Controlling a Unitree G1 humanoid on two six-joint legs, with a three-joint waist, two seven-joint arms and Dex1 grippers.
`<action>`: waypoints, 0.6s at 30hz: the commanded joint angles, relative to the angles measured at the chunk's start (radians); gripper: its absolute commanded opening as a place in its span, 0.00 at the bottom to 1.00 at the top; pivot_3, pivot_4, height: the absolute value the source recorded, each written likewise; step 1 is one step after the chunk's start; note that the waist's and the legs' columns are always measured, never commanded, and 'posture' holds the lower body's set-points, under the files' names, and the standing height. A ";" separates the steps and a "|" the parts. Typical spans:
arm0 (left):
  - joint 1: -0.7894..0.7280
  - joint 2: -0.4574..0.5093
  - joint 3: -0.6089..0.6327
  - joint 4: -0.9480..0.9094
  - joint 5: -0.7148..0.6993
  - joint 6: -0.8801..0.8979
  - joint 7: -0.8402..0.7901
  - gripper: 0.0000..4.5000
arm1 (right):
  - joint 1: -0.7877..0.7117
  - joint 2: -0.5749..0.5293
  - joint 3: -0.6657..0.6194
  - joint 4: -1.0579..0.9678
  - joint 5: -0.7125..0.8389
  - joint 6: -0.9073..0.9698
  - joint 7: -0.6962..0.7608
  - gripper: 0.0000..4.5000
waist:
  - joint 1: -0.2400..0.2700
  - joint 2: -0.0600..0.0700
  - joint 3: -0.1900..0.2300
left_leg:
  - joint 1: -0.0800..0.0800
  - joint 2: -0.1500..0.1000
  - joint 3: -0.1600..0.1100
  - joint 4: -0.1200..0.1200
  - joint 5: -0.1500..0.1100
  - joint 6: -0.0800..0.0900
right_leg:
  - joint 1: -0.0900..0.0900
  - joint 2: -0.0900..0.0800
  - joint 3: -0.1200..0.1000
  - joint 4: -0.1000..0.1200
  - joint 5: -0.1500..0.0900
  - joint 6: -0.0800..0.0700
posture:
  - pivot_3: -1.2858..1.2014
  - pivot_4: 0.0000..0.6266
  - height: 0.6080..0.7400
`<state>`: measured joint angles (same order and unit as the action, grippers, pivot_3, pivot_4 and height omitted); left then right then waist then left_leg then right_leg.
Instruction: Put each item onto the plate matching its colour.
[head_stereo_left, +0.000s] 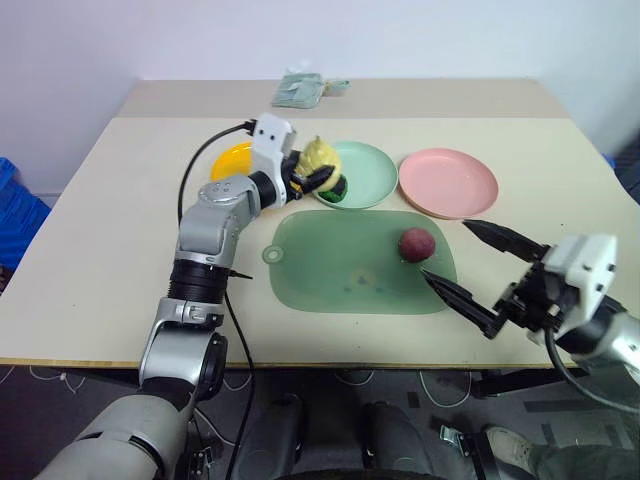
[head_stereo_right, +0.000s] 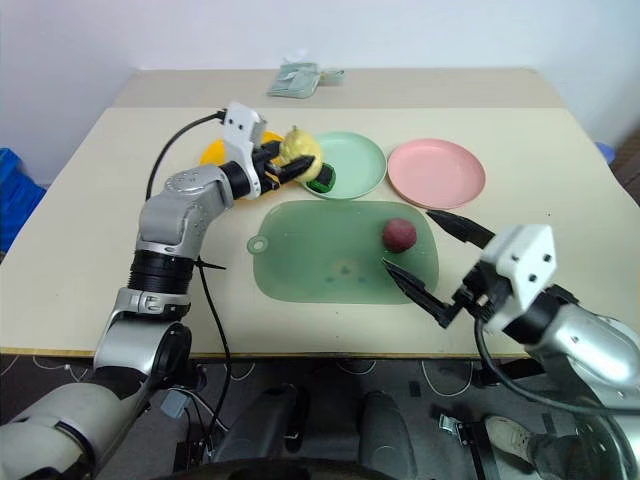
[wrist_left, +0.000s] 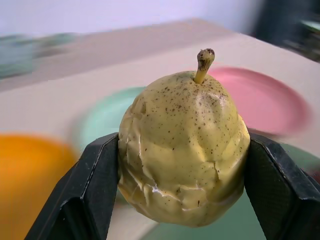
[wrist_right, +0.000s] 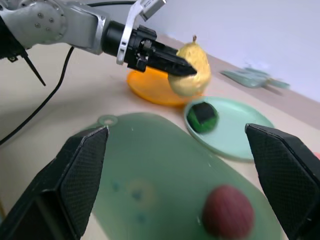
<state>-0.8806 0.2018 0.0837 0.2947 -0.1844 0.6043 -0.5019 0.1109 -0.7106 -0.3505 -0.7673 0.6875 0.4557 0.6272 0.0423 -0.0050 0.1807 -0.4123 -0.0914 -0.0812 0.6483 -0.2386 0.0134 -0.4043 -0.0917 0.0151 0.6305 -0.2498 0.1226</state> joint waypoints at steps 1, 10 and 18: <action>-0.023 0.016 0.031 0.017 0.020 -0.031 0.094 0.72 | -0.082 0.007 0.069 0.074 -0.029 -0.050 0.049 1.00 | -0.003 0.000 0.000 | 0.000 0.000 0.000 0.000 0.000 0.000 | 0.000 0.000 0.000 0.000 0.000 0.000 | 0.52 0.24 1.00; -0.099 0.011 0.029 0.308 0.078 -0.214 0.266 0.72 | -0.228 0.079 0.154 0.181 -0.040 -0.073 0.052 1.00 | -0.003 0.000 0.000 | 0.000 0.000 0.000 0.000 0.000 -0.001 | -0.001 0.001 0.000 0.001 0.000 0.000 | 0.52 0.24 1.00; -0.199 0.012 0.031 0.621 0.108 -0.421 0.347 0.72 | -0.282 0.145 0.200 0.202 -0.074 -0.083 0.014 1.00 | -0.004 0.000 0.000 | 0.000 0.000 0.001 0.000 0.000 -0.001 | -0.002 0.000 0.000 0.001 0.000 0.000 | 0.52 0.24 1.00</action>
<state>-1.0351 0.2066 0.1029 0.8998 -0.0871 0.2421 -0.1675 -0.1512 -0.5801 -0.1497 -0.5547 0.6177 0.3972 0.6540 0.0380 -0.0053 0.1808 -0.4123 -0.0917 -0.0807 0.6479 -0.2384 0.0127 -0.4062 -0.0912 0.0155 0.6319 -0.2494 0.1226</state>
